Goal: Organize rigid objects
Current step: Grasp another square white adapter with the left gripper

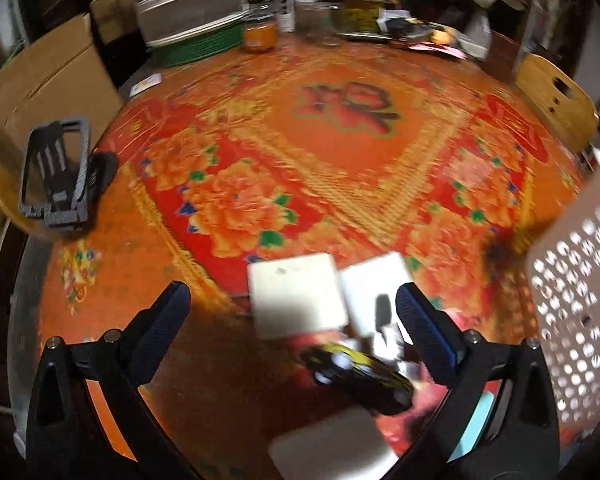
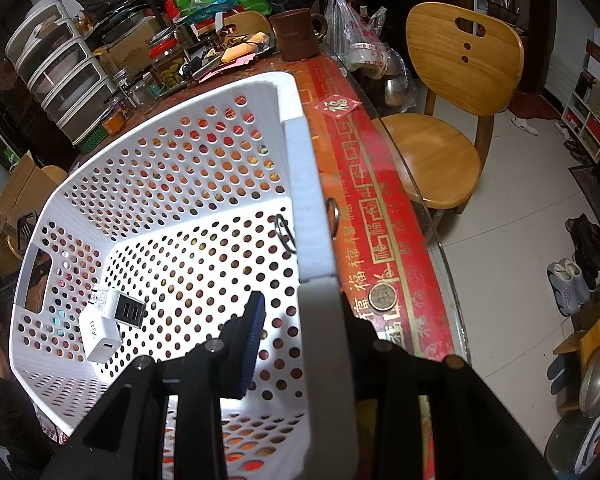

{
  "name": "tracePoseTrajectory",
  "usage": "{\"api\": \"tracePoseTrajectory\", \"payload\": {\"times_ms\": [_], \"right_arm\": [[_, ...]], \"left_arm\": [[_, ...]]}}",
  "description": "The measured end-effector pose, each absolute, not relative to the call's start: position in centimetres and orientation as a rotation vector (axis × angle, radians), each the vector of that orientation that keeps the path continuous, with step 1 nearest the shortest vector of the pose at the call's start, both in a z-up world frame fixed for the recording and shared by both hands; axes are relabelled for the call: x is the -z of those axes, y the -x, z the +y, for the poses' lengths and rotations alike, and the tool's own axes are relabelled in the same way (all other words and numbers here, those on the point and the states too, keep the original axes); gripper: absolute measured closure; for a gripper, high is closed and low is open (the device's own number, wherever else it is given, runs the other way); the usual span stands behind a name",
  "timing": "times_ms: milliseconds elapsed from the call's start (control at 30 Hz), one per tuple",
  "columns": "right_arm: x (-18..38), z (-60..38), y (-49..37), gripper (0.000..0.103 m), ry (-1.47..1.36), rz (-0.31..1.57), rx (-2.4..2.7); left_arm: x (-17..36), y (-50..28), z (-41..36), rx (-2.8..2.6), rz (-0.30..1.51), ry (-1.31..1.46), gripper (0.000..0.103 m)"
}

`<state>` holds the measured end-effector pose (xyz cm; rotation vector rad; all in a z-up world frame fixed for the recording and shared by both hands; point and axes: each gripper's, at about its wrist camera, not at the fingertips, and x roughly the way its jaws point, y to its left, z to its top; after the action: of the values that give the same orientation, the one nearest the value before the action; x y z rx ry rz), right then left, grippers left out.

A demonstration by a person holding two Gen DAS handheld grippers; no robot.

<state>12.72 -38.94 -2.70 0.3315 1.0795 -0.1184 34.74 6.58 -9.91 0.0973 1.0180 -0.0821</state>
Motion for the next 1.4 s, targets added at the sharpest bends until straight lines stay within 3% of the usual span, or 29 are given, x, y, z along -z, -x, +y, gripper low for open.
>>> {"api": "tracePoseTrajectory", "payload": {"times_ms": [367,667,733,800,900,1133,1400], "right_arm": [[2.8,-38.9,-12.7,0.07,-0.33,1.08,0.12],[2.7,-38.9,-12.7,0.07,-0.33,1.08,0.122],[2.7,-38.9,-12.7,0.07,-0.33,1.08,0.121],[2.7,-38.8,-12.7,0.07,-0.33,1.081,0.121],[2.8,-38.8,-12.7,0.07,-0.329,1.082,0.122],[2.8,-38.8,-12.6,0.07,-0.328,1.083,0.121],[2.8,-38.8,-12.6,0.07,-0.328,1.082,0.121]], "left_arm": [[11.8,-37.2,9.6,0.002,1.078,-0.027,0.003],[12.9,-36.9,7.6,0.025,1.102,-0.109,0.005],[12.5,-36.8,8.0,0.003,1.07,-0.063,0.015],[12.4,-36.6,8.1,0.002,1.053,-0.043,0.017],[12.9,-36.8,7.2,0.037,1.079,-0.062,0.039],[11.7,-35.9,6.5,0.033,1.028,-0.108,0.039],[4.4,-32.1,4.1,0.075,0.859,-0.162,0.039]]}}
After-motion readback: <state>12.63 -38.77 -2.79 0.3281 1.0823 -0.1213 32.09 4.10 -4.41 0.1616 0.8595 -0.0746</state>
